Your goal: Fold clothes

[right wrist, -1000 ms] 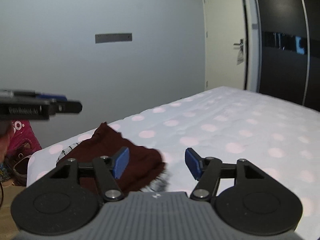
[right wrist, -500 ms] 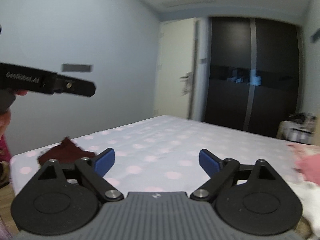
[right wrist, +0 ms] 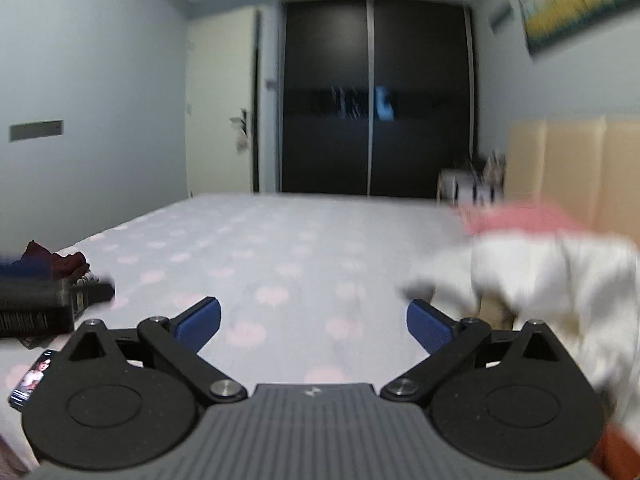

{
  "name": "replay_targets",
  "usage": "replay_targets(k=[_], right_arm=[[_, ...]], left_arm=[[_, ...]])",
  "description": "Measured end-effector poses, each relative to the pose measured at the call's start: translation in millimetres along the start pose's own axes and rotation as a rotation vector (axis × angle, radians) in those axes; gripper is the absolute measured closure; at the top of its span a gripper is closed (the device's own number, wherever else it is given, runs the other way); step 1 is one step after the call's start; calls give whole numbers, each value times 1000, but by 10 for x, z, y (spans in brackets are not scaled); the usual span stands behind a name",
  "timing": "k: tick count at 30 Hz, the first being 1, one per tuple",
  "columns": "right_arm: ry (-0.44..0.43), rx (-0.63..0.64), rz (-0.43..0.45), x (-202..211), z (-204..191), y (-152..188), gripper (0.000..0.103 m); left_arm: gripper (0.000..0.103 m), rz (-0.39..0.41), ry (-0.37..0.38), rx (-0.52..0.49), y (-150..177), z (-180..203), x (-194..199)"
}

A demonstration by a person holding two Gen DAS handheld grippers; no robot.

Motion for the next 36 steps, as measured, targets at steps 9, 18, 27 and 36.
replay_targets(k=[9,18,27,36], right_arm=[[124,-5,-20,-213,-136,484,3],[86,-66,-73,-520,-83,586,3],[74,-55,-71,-479,-112,589,3],[79,-20,-57,-419,-149,601,3]], left_arm=[[17,-51,-59,7,270,23,-465],[17,-82,-86,35,336,89,-565],[17,-74,-83,-5,329,129,-482],[17,-63,-79,-15,311,129,-402]])
Point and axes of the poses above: each gripper's, at about its wrist camera, not at the fingertips, and x roughly against the way its jaws point, z to its right, y to its underside, the point moved 7 cm from there along -x, roughly the way its jaws point, and after that the axes turned 10 degrees about x, right-handed, at the moved point
